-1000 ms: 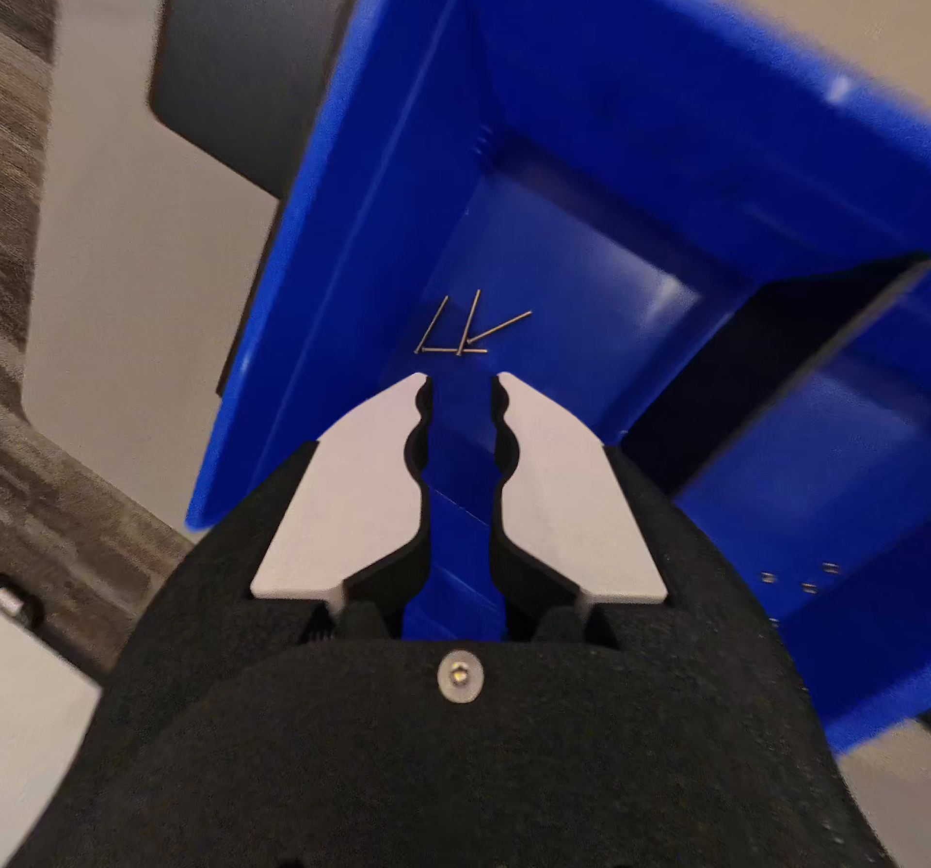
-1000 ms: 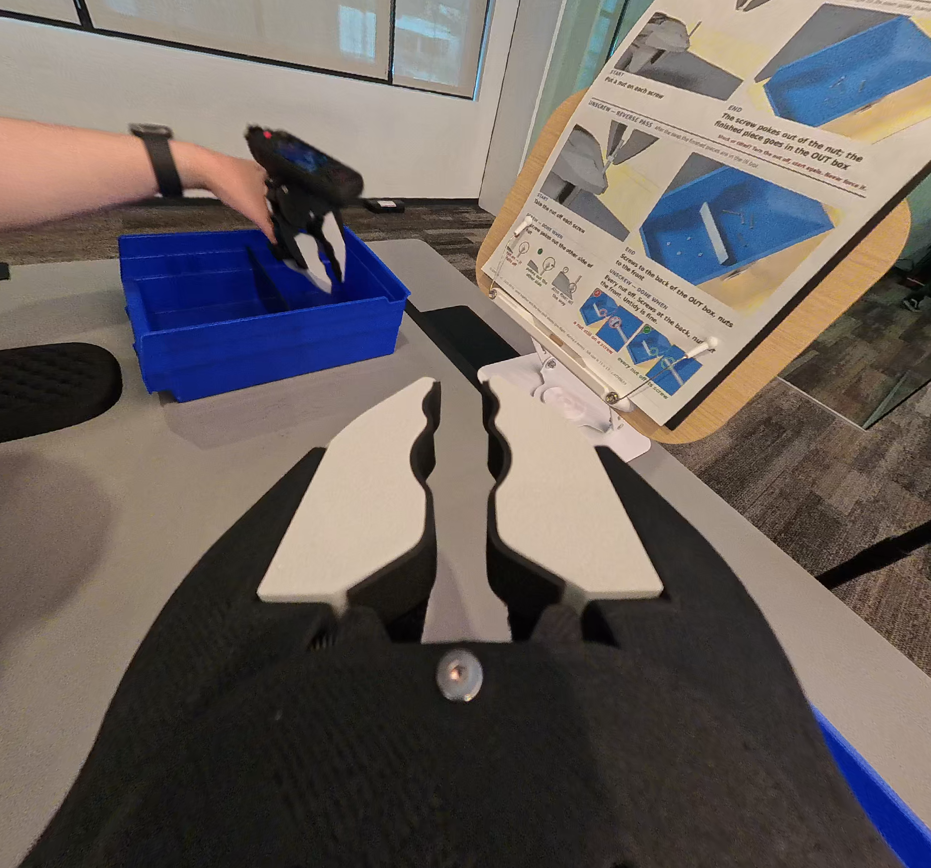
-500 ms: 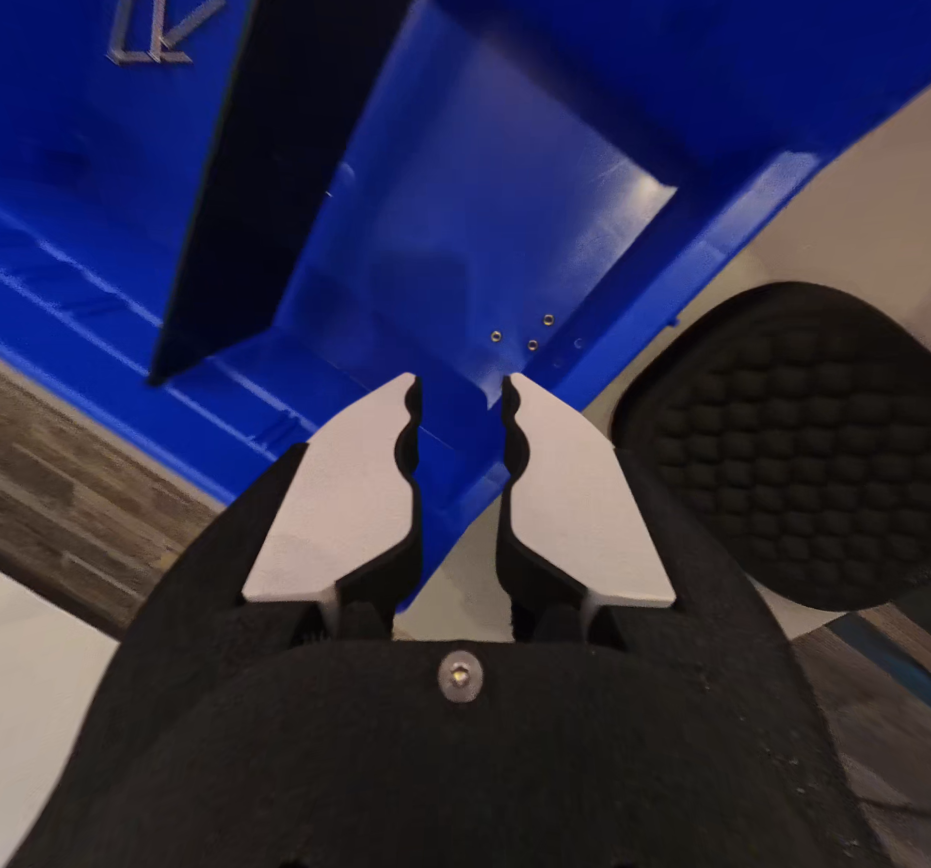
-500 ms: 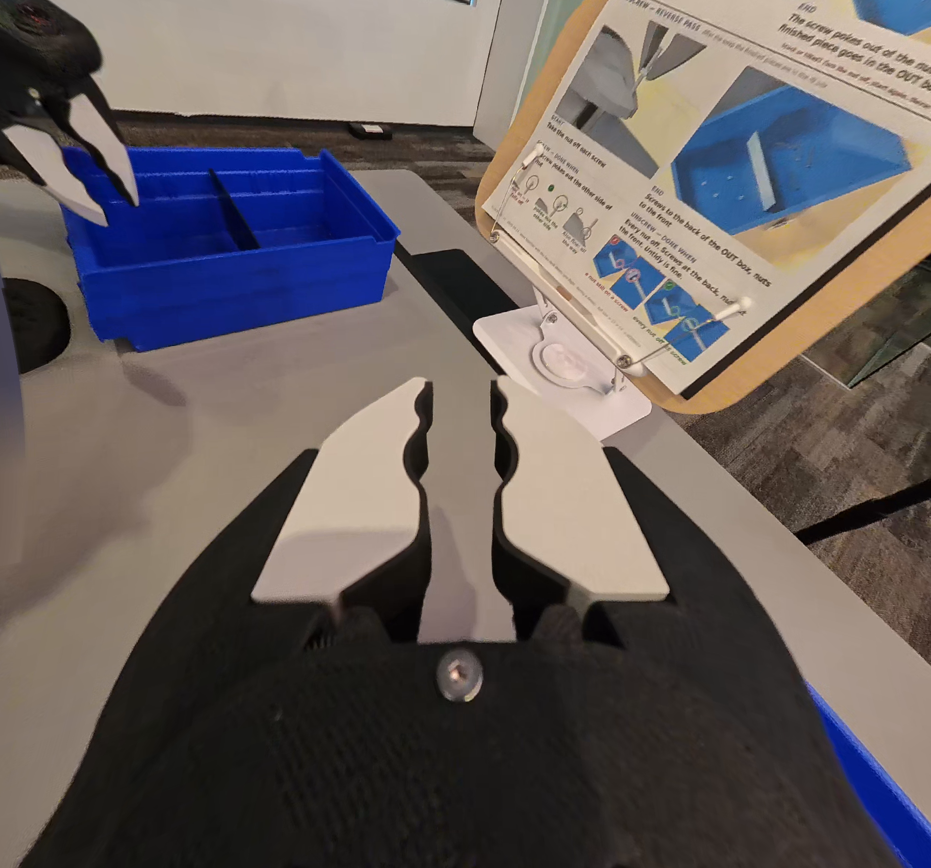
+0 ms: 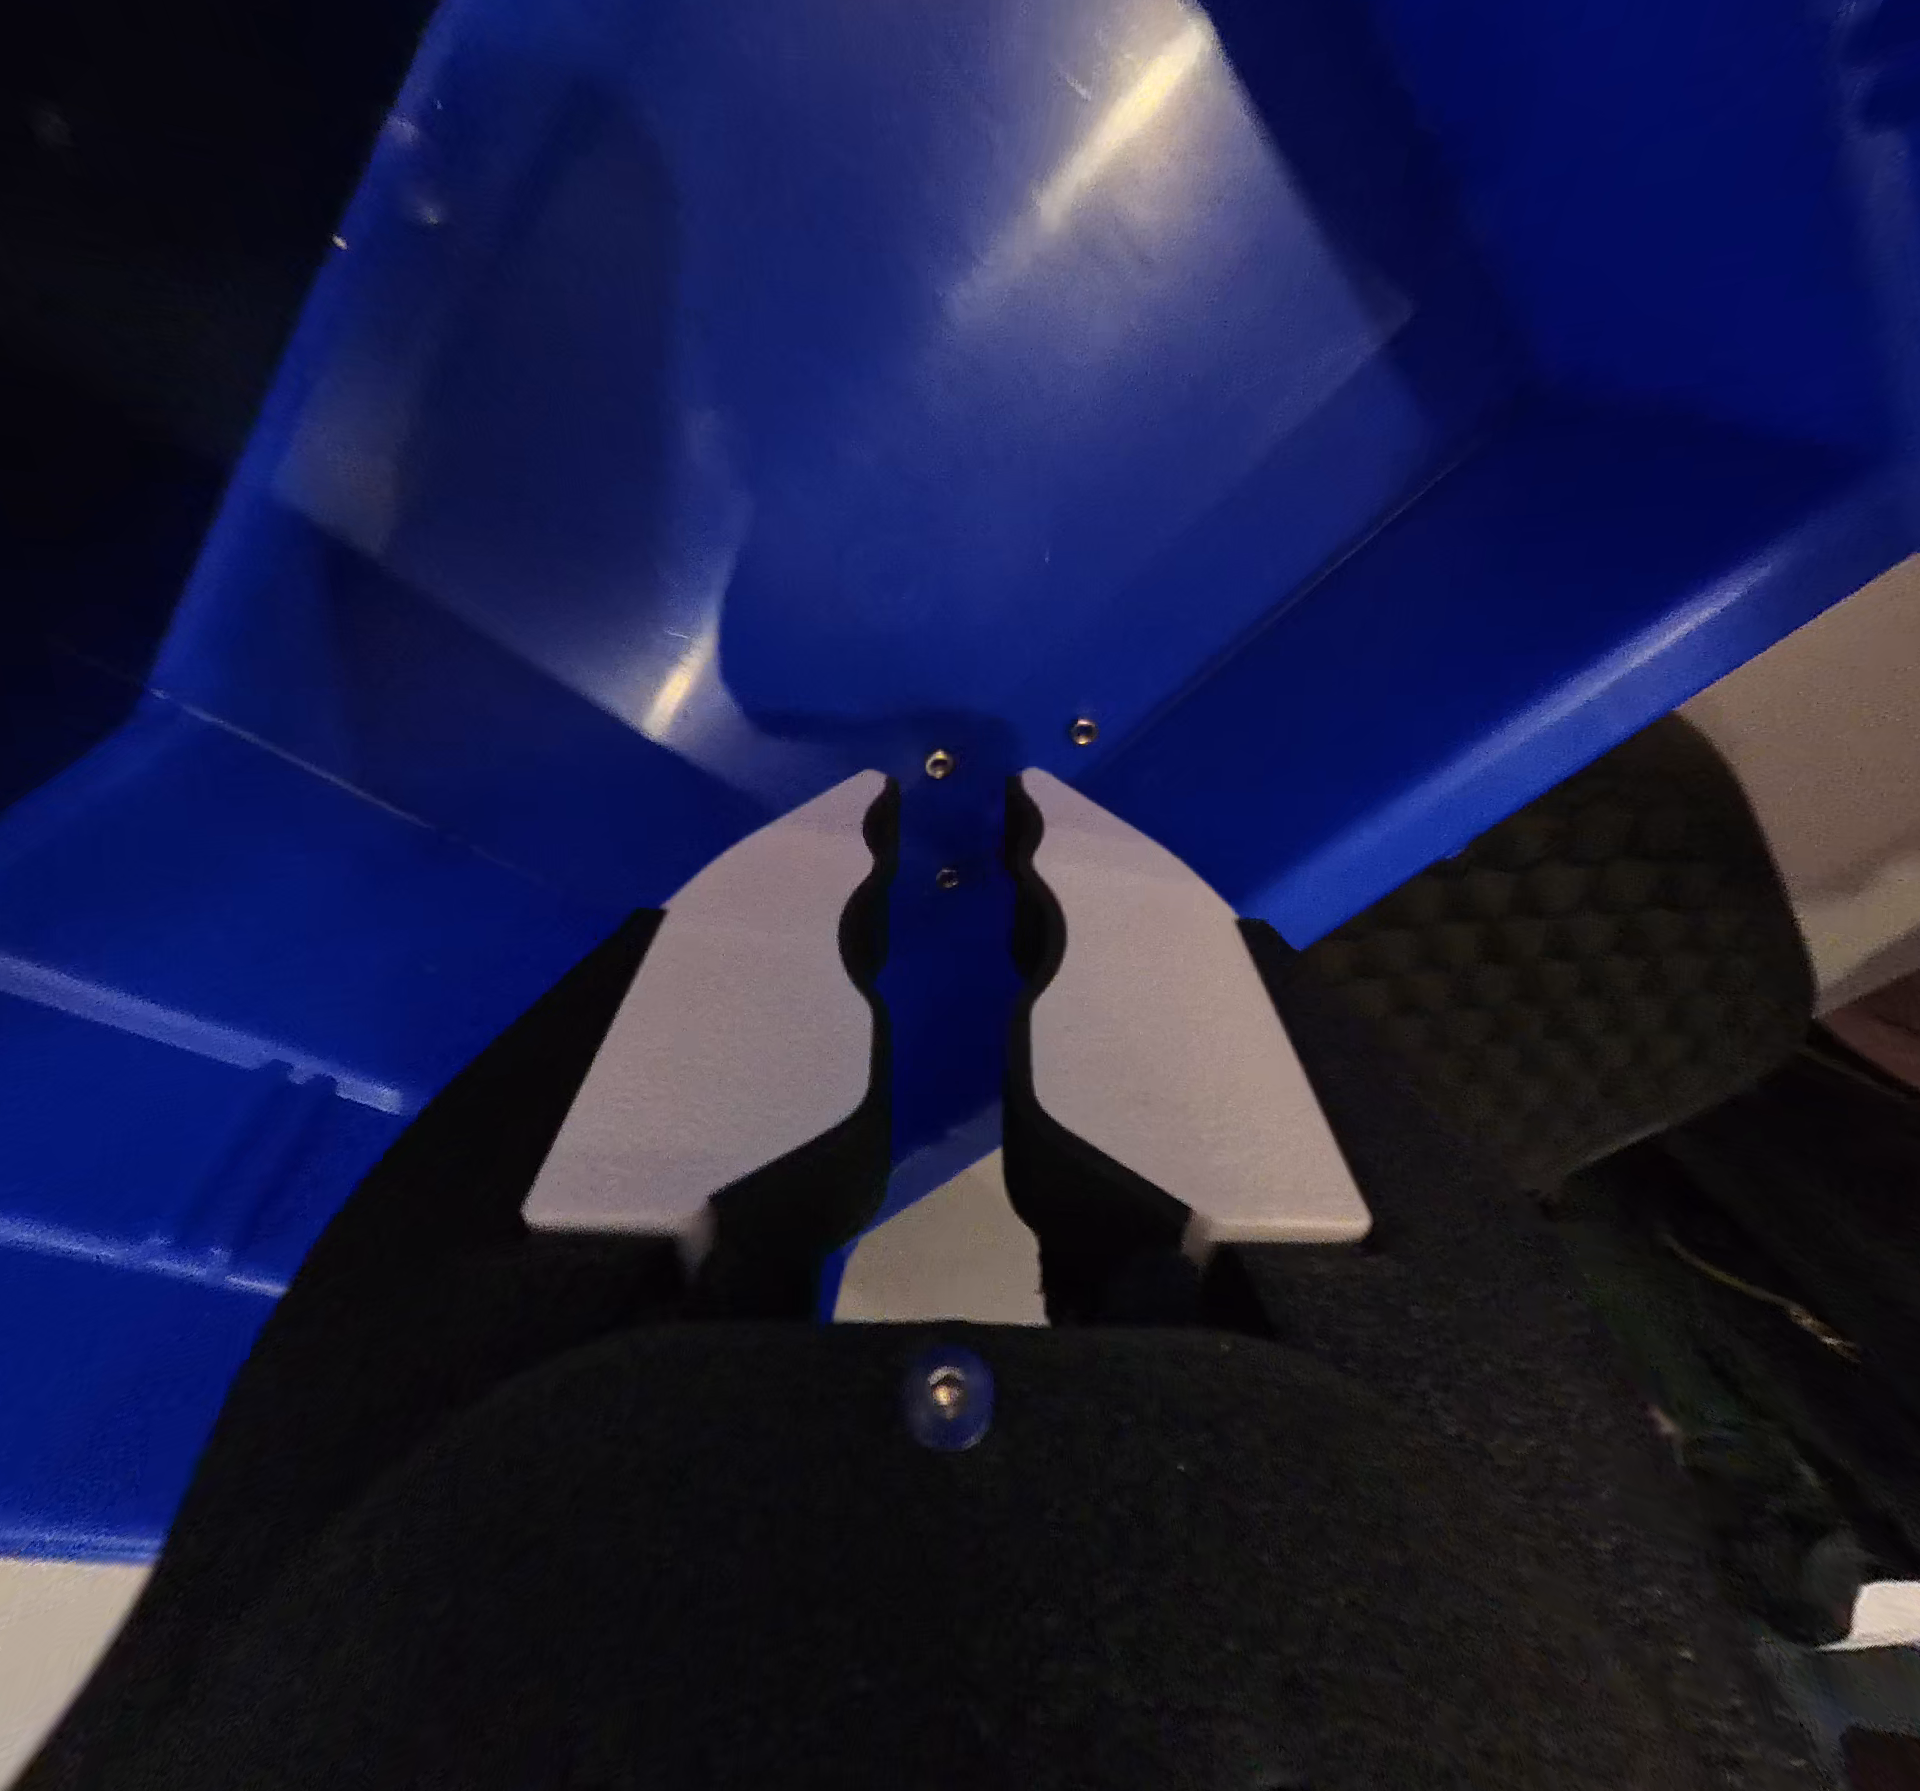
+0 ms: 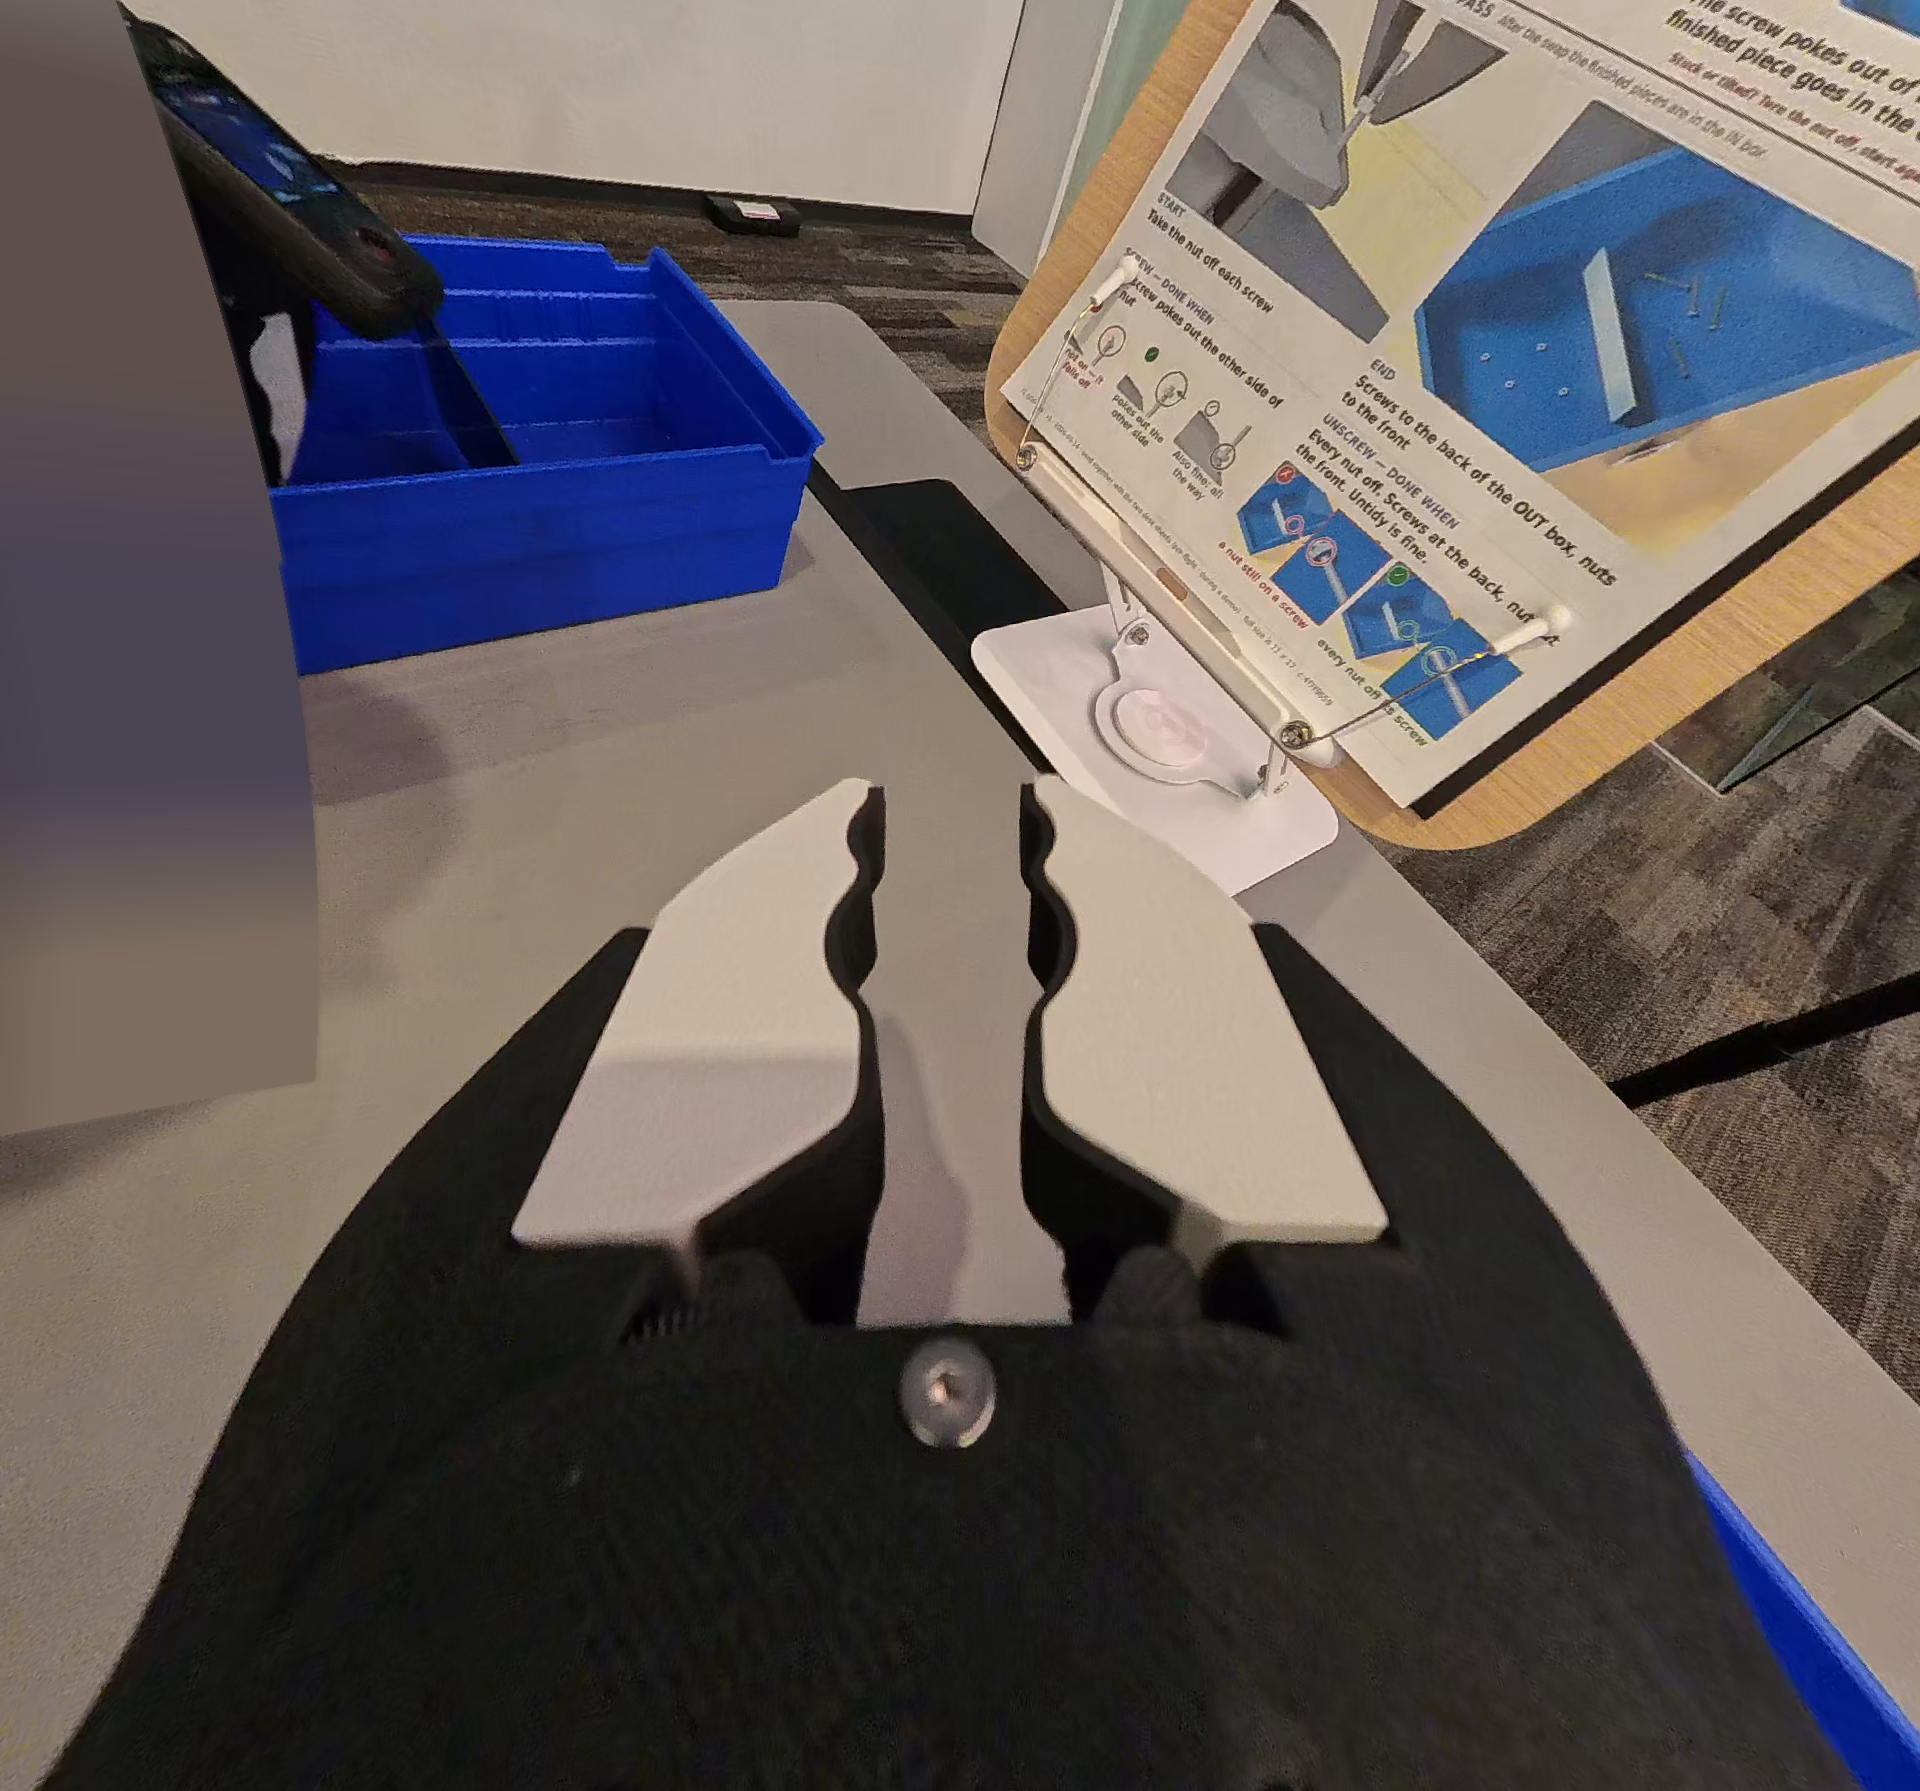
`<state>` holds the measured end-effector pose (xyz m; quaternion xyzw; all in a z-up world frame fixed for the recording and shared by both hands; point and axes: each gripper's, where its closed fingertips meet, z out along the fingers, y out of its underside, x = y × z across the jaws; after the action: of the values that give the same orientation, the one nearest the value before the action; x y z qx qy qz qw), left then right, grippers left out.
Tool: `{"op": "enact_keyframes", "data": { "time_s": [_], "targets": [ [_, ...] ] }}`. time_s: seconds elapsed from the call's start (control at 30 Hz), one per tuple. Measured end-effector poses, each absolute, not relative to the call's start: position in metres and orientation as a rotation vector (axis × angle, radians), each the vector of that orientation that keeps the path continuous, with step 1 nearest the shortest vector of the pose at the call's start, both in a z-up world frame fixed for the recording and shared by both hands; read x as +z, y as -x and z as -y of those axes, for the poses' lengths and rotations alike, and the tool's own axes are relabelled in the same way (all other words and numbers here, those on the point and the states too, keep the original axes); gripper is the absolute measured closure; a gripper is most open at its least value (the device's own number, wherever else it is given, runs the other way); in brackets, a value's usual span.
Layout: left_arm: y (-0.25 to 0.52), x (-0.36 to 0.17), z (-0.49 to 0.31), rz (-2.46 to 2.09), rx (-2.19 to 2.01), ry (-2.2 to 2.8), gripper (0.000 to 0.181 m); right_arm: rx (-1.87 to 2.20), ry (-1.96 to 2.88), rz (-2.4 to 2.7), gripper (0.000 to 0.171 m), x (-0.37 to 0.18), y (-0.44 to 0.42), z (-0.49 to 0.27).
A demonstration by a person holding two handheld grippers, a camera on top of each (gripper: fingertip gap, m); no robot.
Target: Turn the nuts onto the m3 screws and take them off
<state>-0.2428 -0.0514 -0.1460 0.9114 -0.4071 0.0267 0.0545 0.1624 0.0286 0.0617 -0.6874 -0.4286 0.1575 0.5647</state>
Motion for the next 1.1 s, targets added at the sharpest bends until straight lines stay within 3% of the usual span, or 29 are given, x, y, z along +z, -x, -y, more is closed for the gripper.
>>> {"op": "enact_keyframes", "data": {
  "time_s": [0.73,1.1],
  "targets": [
    [0.2479,-0.1539,0.0482,1.113,-0.071,-2.648,0.153,0.345,1.62,1.028,0.141,0.0613,-0.1644,-0.027],
    [0.251,-0.1553,0.0444,1.13,-0.151,-2.67,0.162,0.33,1.606,1.022,0.141,0.067,-0.1684,-0.0254]
  ]
}}
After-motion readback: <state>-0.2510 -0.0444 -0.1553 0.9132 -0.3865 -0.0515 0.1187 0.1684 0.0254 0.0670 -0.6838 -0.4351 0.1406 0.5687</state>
